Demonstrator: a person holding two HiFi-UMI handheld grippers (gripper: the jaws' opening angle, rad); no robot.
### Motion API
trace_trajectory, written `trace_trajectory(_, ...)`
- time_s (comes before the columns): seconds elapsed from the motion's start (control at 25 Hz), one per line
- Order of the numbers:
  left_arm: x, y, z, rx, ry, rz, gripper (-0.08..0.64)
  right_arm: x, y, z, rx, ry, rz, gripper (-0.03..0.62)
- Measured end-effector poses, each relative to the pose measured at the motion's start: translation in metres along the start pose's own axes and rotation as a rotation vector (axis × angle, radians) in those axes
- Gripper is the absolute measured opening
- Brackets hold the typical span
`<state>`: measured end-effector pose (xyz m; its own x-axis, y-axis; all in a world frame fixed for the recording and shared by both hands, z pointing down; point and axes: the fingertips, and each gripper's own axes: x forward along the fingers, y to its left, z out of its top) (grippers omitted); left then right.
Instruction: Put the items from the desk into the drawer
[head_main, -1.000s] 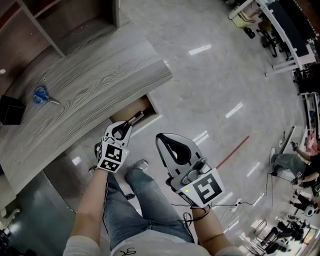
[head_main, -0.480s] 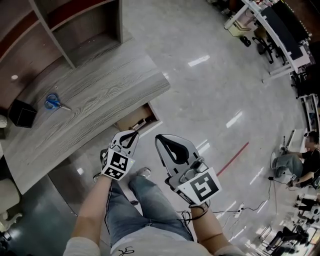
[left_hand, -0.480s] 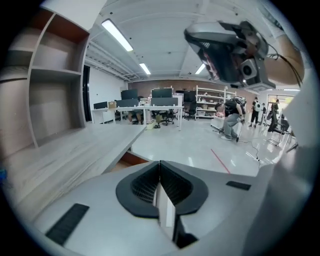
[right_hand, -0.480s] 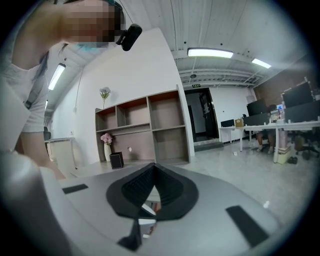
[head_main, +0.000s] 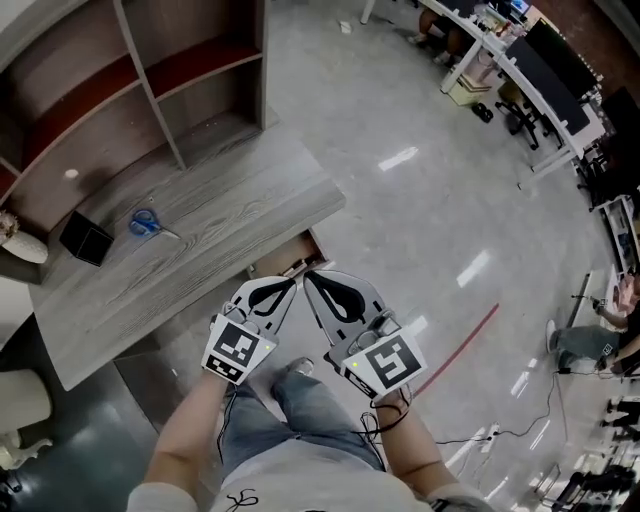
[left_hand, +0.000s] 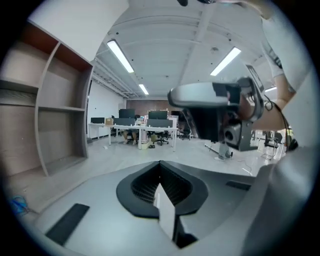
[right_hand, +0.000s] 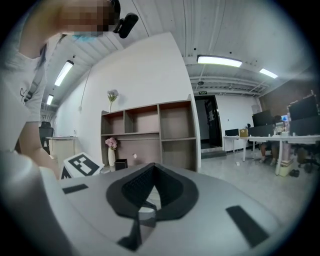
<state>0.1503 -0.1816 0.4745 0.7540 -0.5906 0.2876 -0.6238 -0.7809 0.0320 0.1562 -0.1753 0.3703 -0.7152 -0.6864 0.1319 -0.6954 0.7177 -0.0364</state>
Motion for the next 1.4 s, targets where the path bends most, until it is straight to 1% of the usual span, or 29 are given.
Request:
trace_trajectory(0.16,-0.036,0.003,0.045,-0.030,-0.084,0.017,0.009,0.002,0.020,0.020,-0.015,-0.024,0.006,0.008)
trace_trajectory(0.32,-0.076,0.005,0.083,-0.018,-0.157,0.029,0.009,0.004,0.041,0.036,-0.026,-0.041,0.010,0.008)
trace_trajectory(0.48,-0.114,0.005,0.111,0.003,-0.215,0.036,0.009,0.006,0.064,0.049,-0.043,-0.061,0.016,0.008)
trace_trajectory(0.68,-0.157,0.001,0.137,0.022,-0.264,0.046,0.009,0.007,0.095,0.066,-0.061,-0.083,0.044,0.008)
trace_trajectory(0.84,-0.187,-0.006,0.149,0.015,-0.295,0.045,0.009,0.002,0.118,0.076,-0.054,-0.103,0.078,0.008)
trace_trajectory(1.0,-0.203,-0.003,0.147,0.022,-0.303,0.067,0.009,0.002,0.137,0.082,-0.022,-0.120,0.122,0.008)
trace_trajectory(1.12,-0.209,-0.003,0.146,0.006,-0.306,0.075,0.009,-0.001,0.146,0.090,-0.015,-0.134,0.142,0.008)
trace_trajectory(1.4,-0.219,-0.010,0.154,0.006,-0.340,0.070,0.009,-0.007,0.153,0.099,-0.039,-0.152,0.147,0.006)
